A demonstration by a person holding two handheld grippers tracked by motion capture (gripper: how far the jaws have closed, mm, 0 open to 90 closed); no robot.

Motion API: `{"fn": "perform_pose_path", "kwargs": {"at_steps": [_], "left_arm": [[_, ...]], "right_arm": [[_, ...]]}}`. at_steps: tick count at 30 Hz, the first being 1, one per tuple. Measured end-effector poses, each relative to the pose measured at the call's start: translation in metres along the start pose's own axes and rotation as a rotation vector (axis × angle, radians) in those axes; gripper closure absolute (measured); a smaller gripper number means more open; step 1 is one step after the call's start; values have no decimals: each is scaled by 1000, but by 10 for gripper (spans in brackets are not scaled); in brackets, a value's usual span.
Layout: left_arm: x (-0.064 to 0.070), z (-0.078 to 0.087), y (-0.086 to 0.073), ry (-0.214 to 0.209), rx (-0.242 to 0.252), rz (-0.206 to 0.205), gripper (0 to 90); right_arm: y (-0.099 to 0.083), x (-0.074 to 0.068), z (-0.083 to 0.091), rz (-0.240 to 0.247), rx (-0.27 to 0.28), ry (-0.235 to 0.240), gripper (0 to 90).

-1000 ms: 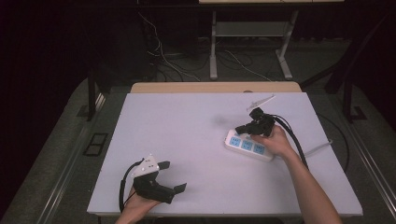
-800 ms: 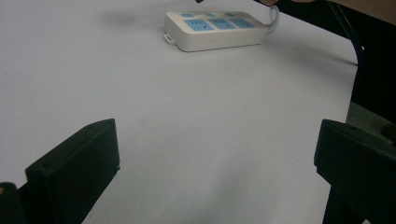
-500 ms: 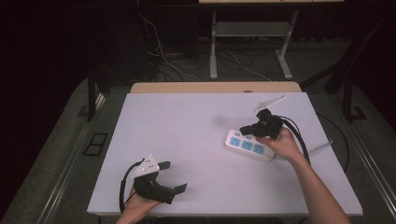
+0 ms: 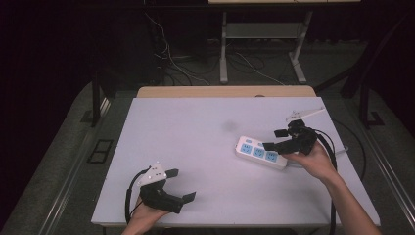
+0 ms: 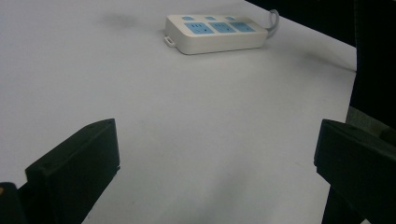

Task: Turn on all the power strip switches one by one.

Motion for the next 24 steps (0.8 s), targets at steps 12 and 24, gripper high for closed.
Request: {"fn": "perform_pose_path", "kwargs": {"at_steps": [12,24], "left_arm": [[-1,1,0,6,0,7,0],[-1,1,-1,12,-1,6,0]], "right_arm": [[-36,-17,28,-50,62,11,2],[-87,-33,38,-96,135,12,3]]}}
Point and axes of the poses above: each handheld gripper's, and its own axes: z roughly backward along the jaws, y roughly out of its top, x roughly to its right, the point moved 4 cm from there along -z, roughly forward along the jaws, and after that the axes turned 2 degrees about -x, right-handed, at the moved point
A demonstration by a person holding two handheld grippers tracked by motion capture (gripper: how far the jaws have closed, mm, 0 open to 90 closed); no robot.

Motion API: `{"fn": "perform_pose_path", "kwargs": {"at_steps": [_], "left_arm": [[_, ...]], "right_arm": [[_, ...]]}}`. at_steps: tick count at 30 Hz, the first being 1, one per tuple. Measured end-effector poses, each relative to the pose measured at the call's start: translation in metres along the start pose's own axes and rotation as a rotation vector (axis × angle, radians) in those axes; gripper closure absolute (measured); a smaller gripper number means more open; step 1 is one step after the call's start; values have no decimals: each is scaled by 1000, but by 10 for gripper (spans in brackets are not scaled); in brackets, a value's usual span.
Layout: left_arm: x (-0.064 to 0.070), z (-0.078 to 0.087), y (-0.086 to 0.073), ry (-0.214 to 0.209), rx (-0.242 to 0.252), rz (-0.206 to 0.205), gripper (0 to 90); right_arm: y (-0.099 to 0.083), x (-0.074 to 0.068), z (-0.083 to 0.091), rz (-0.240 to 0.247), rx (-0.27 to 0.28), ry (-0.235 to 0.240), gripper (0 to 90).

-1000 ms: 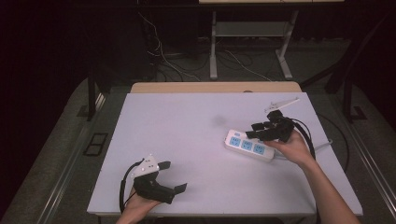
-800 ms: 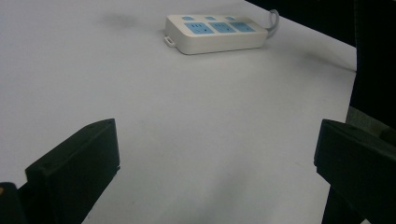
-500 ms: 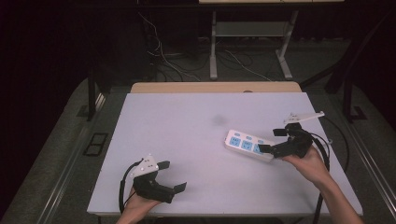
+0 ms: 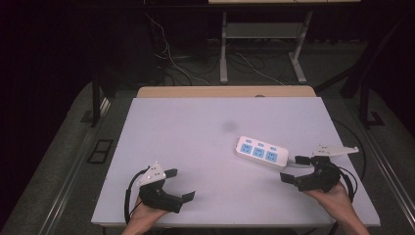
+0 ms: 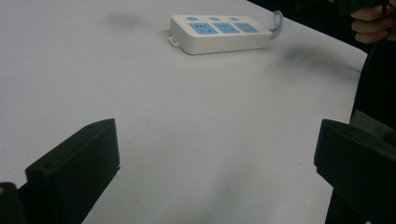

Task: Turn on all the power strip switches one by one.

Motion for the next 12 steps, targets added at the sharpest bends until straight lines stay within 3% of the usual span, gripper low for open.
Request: {"fn": "perform_pose_path", "kwargs": {"at_steps": [12], "left_arm": [[-1,-1,0,3,0,-1,0]], "right_arm": [[-34,-2,4,-9,12,-24,4]]}}
Point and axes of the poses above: each handheld gripper's, and its own axes: z roughly backward along the jaws, y roughly out of its top, x roughly to its right, the point moved 4 cm from there along -z, roughly forward along the jaws, and after that the axes turned 2 degrees about -x, right-handed, at the moved point
